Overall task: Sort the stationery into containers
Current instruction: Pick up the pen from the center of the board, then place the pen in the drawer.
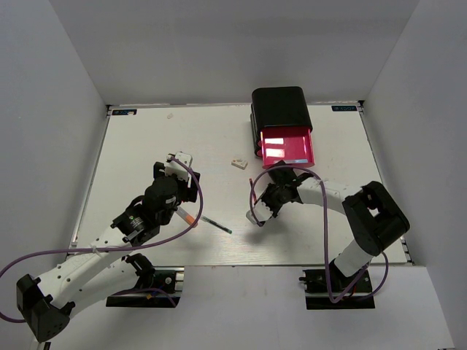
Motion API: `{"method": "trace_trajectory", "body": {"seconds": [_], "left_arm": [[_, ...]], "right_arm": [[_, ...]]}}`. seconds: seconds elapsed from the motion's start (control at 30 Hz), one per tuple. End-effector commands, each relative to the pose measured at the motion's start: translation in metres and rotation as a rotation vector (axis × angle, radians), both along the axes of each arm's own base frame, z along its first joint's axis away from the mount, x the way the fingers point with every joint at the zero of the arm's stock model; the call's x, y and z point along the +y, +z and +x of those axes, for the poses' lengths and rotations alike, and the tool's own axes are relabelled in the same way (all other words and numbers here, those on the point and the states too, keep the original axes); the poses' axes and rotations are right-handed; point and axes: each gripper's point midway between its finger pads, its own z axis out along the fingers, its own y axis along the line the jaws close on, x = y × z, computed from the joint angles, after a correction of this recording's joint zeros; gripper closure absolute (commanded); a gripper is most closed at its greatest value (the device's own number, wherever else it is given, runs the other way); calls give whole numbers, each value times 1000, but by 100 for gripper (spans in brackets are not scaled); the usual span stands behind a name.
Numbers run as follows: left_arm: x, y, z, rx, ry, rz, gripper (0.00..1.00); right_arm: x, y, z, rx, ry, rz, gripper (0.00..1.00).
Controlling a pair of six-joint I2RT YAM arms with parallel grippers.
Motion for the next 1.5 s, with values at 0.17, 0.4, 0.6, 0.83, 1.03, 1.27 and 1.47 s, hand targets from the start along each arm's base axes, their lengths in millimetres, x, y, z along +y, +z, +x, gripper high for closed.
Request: {"method": "trace_trajectory", "body": {"seconds": [0.17, 0.4, 0.6, 0.83, 1.03, 1.27, 1.47], "left_arm": [[5, 1, 0, -12, 19, 4, 15], [5, 1, 0, -12, 19, 4, 15], [6, -3, -1, -5, 19, 11, 15], [6, -3, -1, -5, 19, 11, 15], [6, -3, -1, -5, 19, 11, 15], [4, -8, 1, 9, 18, 25, 15], [3, -15, 1, 34, 24, 29, 15]], "right_arm": [[-24, -27, -74, 370, -204, -47, 87], [-8, 27, -74, 388, -311, 125, 91], [-2, 57, -82, 407, -324, 216, 93], [19, 119, -71, 399, -335, 359, 93], [36, 180, -40, 333, -406, 483, 94], [48, 266, 8, 178, -487, 649, 94], [33, 271, 52, -5, -607, 673, 94]]}}
